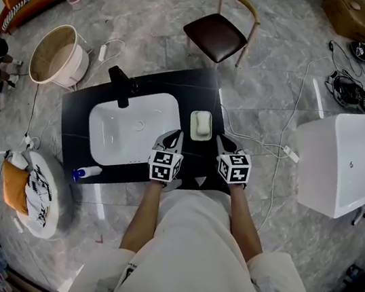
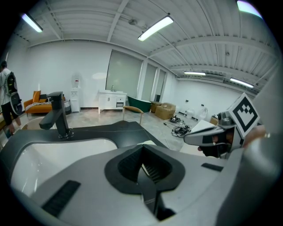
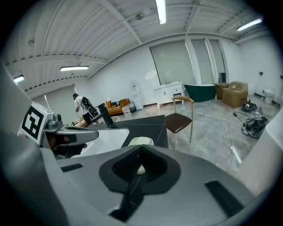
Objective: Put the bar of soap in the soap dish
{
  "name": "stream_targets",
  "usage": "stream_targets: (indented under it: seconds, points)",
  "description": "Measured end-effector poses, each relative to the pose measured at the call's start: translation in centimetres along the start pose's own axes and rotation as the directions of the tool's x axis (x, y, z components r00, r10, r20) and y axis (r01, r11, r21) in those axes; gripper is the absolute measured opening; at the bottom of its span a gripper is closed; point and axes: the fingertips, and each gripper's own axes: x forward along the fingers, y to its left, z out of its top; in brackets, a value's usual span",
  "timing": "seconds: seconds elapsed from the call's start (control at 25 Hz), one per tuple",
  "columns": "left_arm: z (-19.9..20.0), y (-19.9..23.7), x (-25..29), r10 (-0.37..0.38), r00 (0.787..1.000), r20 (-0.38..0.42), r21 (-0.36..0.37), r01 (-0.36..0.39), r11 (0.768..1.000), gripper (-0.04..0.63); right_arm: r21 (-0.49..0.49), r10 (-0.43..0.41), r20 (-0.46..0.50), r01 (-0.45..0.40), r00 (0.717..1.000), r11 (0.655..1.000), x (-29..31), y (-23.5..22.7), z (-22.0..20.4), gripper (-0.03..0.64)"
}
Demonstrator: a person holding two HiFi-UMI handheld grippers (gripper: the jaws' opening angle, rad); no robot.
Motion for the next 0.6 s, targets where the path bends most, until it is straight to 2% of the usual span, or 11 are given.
stream_targets:
  seconds: [0.6]
  points:
    - [-0.26,0.21,-0.12,0.007,1.000,0.002,-0.009,-0.007,1.000,0.006,-0.018,0.005,-0.003,-0.005,1.000,1.000,0.18,0.50,-0.18,0.003]
